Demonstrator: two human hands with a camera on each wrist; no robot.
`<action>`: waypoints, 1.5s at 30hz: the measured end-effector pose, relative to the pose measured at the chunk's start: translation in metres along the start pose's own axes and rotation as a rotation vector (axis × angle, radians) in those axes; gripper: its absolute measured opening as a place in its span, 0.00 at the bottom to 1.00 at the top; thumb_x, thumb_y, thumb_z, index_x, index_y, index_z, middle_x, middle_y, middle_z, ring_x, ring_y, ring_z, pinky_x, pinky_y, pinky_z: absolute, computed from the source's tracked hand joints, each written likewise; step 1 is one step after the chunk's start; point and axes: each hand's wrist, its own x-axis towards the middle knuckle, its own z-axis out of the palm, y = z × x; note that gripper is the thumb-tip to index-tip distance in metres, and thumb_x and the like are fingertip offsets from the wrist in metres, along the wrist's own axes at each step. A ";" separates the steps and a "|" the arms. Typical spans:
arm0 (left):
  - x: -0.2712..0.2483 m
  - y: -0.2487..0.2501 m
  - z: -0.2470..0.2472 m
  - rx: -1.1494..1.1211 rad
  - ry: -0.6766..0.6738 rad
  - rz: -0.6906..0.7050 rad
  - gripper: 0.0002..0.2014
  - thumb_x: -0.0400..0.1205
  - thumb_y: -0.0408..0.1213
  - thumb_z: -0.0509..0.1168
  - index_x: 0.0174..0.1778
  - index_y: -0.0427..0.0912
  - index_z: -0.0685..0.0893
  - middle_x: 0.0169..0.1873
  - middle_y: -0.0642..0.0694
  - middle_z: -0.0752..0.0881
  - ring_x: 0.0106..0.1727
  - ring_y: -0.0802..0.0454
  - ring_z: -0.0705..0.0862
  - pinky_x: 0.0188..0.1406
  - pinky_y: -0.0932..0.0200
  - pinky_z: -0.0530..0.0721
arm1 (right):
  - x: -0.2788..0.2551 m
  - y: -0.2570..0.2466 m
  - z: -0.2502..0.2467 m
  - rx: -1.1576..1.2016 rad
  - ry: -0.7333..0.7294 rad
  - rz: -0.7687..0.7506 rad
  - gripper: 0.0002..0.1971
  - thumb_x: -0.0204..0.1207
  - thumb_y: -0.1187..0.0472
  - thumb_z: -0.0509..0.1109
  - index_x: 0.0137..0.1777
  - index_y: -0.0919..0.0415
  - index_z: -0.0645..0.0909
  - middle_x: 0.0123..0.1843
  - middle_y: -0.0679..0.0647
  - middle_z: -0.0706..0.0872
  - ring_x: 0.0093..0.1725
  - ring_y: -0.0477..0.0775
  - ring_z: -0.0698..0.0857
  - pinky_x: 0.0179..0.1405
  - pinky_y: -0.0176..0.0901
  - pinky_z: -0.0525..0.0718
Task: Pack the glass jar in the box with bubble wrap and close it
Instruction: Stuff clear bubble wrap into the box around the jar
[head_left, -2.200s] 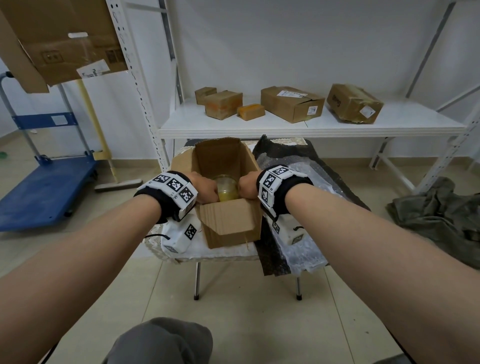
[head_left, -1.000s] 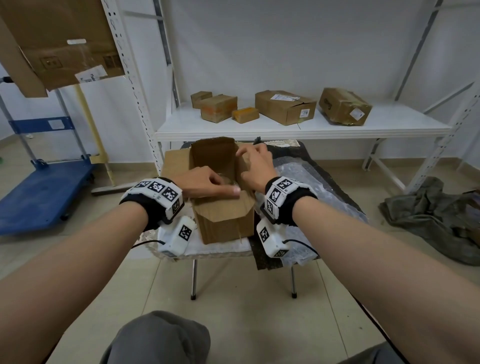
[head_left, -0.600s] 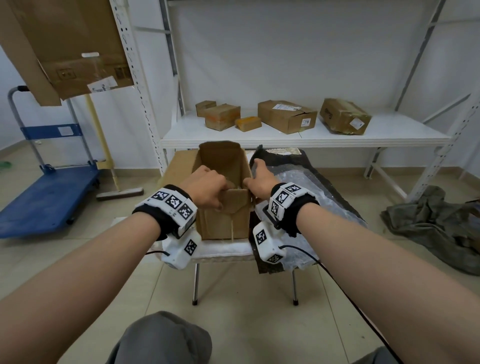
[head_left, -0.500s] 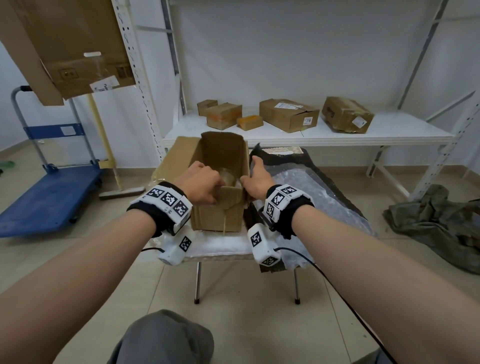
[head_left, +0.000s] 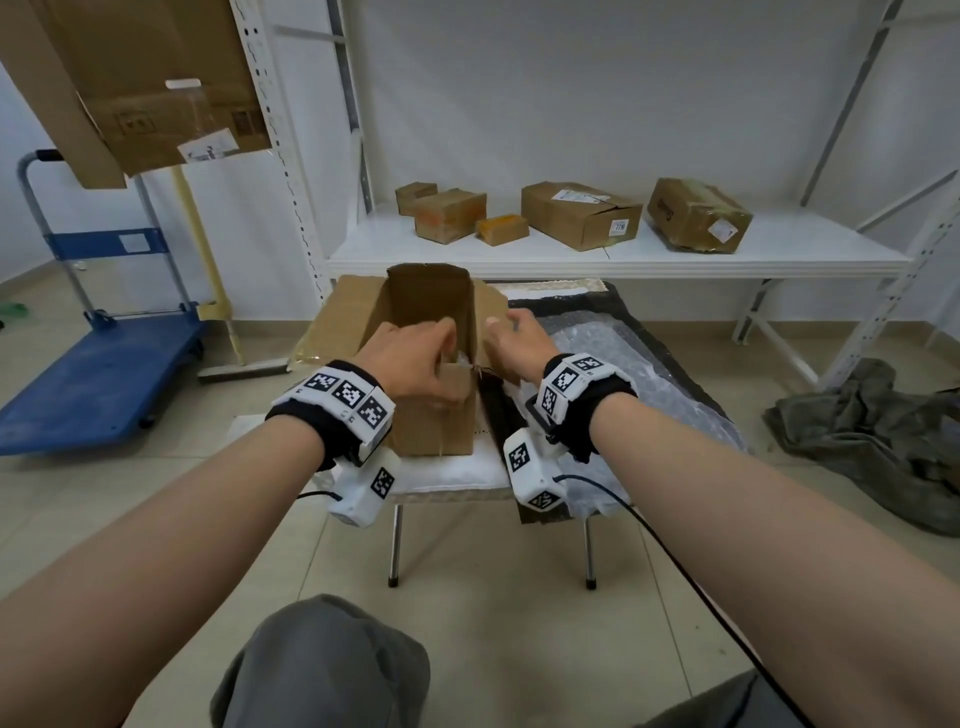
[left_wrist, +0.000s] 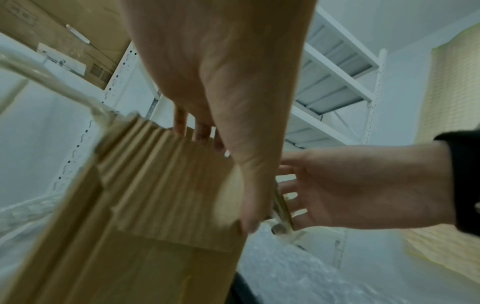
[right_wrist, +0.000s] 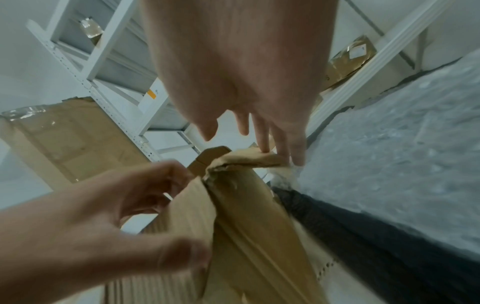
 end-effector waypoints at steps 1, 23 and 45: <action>0.002 0.005 -0.001 -0.044 0.058 0.000 0.26 0.68 0.60 0.75 0.50 0.50 0.71 0.44 0.54 0.80 0.42 0.51 0.80 0.45 0.51 0.76 | 0.000 0.002 -0.007 0.008 0.030 -0.009 0.28 0.86 0.47 0.58 0.82 0.57 0.62 0.80 0.60 0.71 0.78 0.64 0.71 0.76 0.55 0.70; 0.066 0.140 0.091 -0.364 -0.077 -0.154 0.11 0.80 0.45 0.68 0.51 0.43 0.77 0.50 0.42 0.84 0.49 0.45 0.82 0.42 0.53 0.77 | 0.003 0.151 -0.127 -0.360 0.197 0.262 0.22 0.79 0.52 0.68 0.73 0.50 0.77 0.76 0.61 0.75 0.69 0.64 0.80 0.70 0.56 0.79; 0.071 0.111 0.146 -1.005 0.134 -0.480 0.30 0.73 0.40 0.77 0.68 0.43 0.72 0.56 0.44 0.79 0.54 0.48 0.81 0.47 0.58 0.77 | -0.002 0.177 -0.126 0.230 0.431 0.323 0.09 0.72 0.58 0.69 0.30 0.54 0.78 0.31 0.49 0.80 0.34 0.54 0.79 0.38 0.41 0.78</action>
